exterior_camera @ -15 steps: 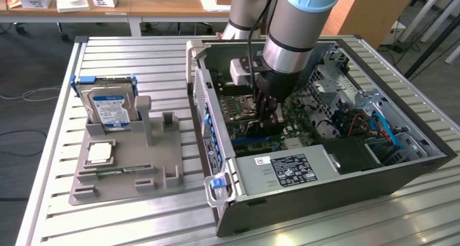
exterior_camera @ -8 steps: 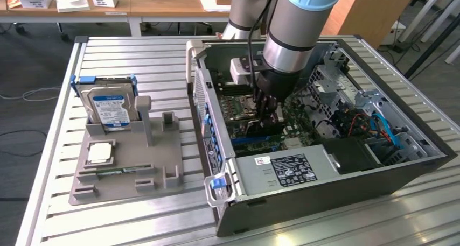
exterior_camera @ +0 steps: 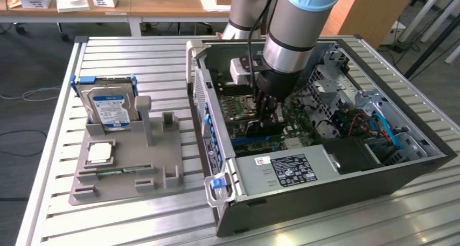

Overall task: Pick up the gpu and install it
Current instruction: 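Insert the gpu into the slot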

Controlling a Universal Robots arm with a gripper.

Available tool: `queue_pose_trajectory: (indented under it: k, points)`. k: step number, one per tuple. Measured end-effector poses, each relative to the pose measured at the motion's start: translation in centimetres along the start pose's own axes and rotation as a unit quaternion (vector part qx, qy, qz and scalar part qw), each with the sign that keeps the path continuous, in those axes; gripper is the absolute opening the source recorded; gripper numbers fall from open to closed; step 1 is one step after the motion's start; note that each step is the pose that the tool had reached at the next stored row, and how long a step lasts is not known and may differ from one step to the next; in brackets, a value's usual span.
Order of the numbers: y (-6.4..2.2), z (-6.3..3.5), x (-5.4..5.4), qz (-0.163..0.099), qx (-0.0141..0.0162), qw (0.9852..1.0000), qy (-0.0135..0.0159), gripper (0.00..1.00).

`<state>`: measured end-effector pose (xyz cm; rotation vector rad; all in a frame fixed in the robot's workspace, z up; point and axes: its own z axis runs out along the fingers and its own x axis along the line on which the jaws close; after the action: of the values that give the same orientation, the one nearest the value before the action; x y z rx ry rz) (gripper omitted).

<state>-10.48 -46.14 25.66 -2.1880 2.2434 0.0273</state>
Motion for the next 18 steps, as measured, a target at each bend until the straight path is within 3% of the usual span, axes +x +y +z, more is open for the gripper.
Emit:
queue_pose_trajectory:
  k: [18]
  points:
    - [0.01,0.12,-0.01,0.000,0.0000,1.0000,0.0001,0.27]
